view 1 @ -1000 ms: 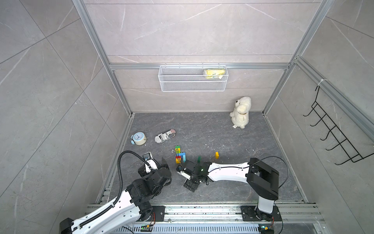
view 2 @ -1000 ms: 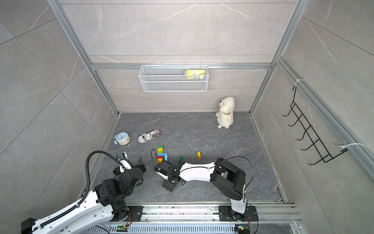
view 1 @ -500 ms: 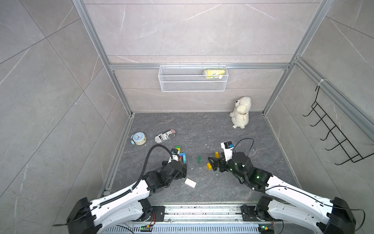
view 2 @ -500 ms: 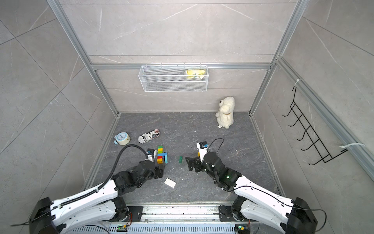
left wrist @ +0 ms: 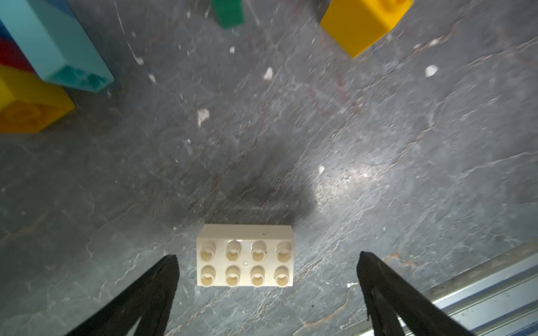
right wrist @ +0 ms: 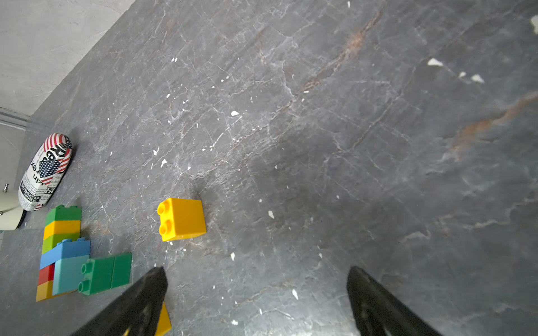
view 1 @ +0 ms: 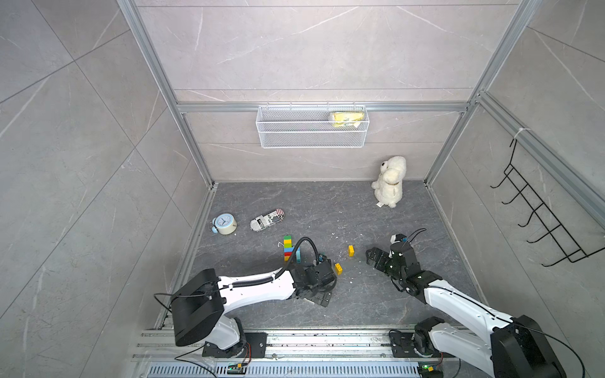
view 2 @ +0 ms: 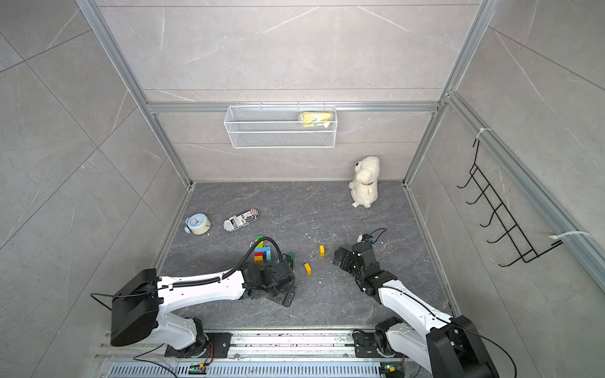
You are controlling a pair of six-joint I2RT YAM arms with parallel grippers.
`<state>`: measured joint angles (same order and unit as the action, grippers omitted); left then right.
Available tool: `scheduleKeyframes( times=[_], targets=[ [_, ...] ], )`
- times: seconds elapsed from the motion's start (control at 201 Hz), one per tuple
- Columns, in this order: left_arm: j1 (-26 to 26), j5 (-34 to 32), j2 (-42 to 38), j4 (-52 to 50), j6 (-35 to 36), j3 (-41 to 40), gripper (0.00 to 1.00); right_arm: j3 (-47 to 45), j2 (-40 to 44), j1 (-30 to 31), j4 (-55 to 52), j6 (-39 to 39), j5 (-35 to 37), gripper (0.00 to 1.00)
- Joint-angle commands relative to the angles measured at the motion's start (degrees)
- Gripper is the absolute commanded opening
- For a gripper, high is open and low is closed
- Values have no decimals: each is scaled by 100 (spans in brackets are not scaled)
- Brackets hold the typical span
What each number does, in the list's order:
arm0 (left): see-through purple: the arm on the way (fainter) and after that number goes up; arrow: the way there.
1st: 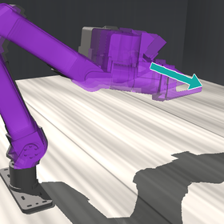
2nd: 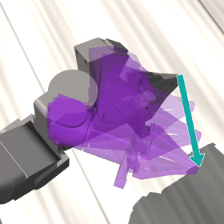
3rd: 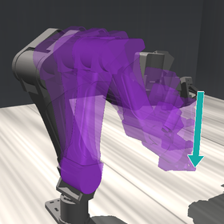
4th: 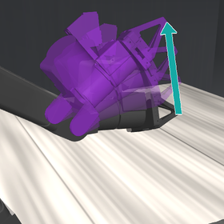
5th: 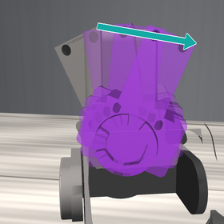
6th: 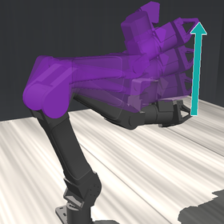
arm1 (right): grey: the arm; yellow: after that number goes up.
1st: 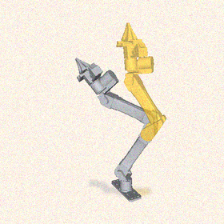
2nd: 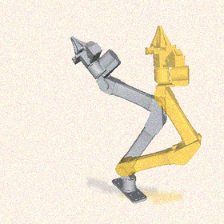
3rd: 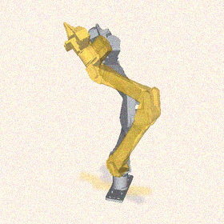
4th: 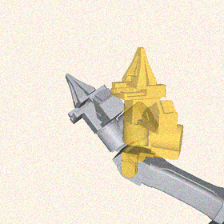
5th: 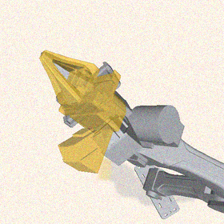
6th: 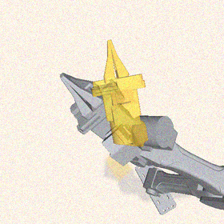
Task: Assemble the letter h with lego
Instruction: Pick up the lego brick from the center of the board.
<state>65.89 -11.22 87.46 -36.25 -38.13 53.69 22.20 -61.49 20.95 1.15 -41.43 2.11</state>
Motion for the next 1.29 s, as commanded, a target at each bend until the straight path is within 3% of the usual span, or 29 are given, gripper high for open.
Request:
scheduleKeyframes(
  times=[0.0, 0.194, 0.682, 1.045, 1.289],
  targets=[
    [-3, 245, 367, -762, -266, 363, 99, -125, 224, -39, 125, -182, -198, 100],
    [-275, 579, 409, -496, -287, 156, 99, -179, 411, -43, 205, -104, -276, 100],
    [-454, 816, 597, -566, -158, 237, 79, -155, 376, -43, 266, -50, -416, 100],
    [-445, 821, 798, -583, -139, 398, 46, -117, 366, -42, 179, -28, -396, 97],
    [-445, 441, 581, -1098, -535, 1065, 40, -105, 409, -43, 136, -15, -382, 96]
  ],
)
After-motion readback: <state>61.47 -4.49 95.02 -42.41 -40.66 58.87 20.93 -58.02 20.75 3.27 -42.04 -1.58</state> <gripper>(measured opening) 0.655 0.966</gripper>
